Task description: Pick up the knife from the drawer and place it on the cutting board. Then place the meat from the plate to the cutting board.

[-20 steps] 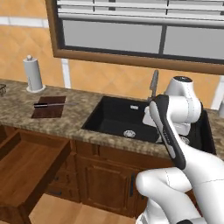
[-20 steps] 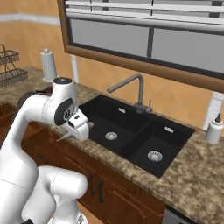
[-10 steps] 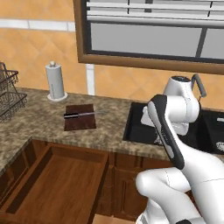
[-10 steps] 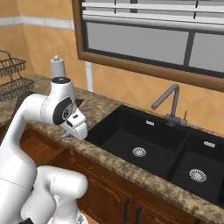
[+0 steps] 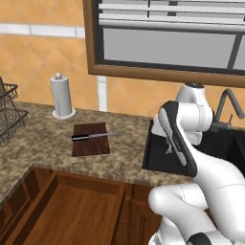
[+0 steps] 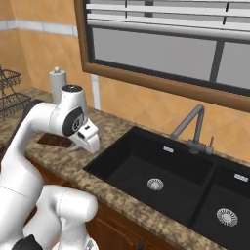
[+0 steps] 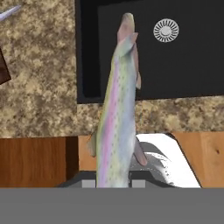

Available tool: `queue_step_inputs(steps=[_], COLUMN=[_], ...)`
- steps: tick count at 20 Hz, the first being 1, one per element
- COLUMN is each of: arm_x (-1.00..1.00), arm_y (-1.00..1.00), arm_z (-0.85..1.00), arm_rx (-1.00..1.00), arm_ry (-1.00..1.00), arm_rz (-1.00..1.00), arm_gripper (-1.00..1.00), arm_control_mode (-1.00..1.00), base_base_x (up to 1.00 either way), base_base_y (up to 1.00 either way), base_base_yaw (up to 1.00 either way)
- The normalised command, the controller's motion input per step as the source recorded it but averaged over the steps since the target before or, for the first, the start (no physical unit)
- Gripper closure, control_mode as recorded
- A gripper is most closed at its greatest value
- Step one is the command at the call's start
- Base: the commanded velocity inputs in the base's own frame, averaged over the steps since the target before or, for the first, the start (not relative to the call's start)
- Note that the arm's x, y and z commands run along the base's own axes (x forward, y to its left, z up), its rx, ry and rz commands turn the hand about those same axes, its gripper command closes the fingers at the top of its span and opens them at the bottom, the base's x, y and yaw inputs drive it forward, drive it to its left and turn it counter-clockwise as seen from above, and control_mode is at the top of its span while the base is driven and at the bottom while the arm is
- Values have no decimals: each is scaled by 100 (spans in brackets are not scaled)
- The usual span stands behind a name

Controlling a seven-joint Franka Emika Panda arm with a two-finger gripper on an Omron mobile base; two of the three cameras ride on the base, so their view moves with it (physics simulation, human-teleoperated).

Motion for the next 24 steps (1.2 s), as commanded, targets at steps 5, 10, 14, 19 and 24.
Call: queue_step_inputs(steps=[5,10,14,19,24], arm_x=[96,100,91,95,90], arm_y=[70,98,100,84,59], arm_z=[-10,-44,-46,-53,-60], arm_rx=[1,0,0,0,-5], arm_ry=[4,4,1,7,13], arm_rz=[37,22,12,7,0], arm_gripper=[100,100,100,100,100], arm_control_mode=[-100,-100,-100,-100,-100], base_base_x=[0,0,0,0,0], base_base_y=[0,0,0,0,0], base_base_yaw=[0,0,0,0,0])
